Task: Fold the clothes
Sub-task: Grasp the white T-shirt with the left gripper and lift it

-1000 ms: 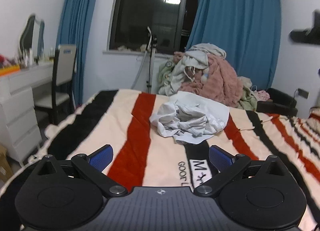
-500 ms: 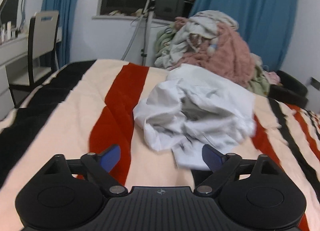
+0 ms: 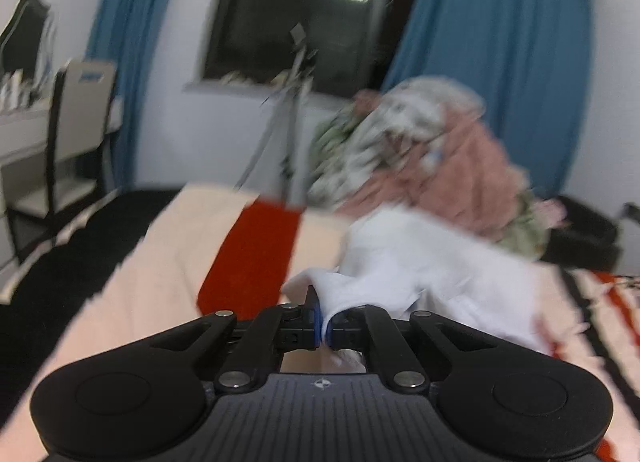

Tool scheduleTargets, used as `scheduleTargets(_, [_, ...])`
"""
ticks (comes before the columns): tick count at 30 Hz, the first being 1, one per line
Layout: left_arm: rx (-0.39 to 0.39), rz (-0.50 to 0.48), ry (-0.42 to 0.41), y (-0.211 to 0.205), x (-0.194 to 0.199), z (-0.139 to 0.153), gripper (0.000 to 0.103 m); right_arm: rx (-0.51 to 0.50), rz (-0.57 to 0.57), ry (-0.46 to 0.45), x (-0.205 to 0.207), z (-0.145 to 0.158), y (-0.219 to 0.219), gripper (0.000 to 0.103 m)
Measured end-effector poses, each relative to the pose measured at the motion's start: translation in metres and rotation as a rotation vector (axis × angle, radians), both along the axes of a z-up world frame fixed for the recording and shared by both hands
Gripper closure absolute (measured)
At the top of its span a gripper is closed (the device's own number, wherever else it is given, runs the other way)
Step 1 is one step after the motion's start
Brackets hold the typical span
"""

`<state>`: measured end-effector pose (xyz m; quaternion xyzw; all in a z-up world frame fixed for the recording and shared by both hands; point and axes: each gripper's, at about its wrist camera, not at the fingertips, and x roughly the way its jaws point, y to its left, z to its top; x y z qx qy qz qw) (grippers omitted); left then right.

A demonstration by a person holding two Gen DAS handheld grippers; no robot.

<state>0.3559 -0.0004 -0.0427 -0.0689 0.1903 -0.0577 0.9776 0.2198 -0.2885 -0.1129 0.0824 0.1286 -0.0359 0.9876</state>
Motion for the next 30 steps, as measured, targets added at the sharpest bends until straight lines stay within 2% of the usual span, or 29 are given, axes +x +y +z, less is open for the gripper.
scheduleTargets(6, [-0.050,-0.128,-0.093,-0.009,-0.105,0.043,0.101,0.001,-0.031,-0.054,-0.021,0.010,-0.003,0.000])
scheduleTargets(11, [-0.096,-0.179,-0.114,-0.007,-0.194,0.058,0.101,-0.014,-0.035,-0.081,-0.051,0.026,-0.004,0.000])
scheduleTargets(14, [-0.126,-0.189,-0.121,0.010,-0.238,0.061,0.101,-0.024,-0.046,-0.073,-0.072,0.035,-0.005,0.000])
scheduleTargets(18, [-0.154,-0.178,-0.135,0.039,-0.281,0.064,0.101,-0.026,-0.064,-0.013,-0.094,0.044,-0.008,0.000])
scheduleTargets(22, [-0.190,-0.136,-0.150,0.071,-0.303,0.066,0.101,0.030,-0.031,0.079,-0.102,0.047,-0.014,0.000])
scheduleTargets(27, [-0.213,-0.021,-0.105,0.107,-0.281,0.055,0.100,0.095,0.097,0.235,-0.096,0.026,-0.005,0.001])
scheduleTargets(30, [-0.261,0.059,-0.014,0.126,-0.252,0.037,0.100,0.017,0.210,0.313,-0.086,0.011,0.021,0.001])
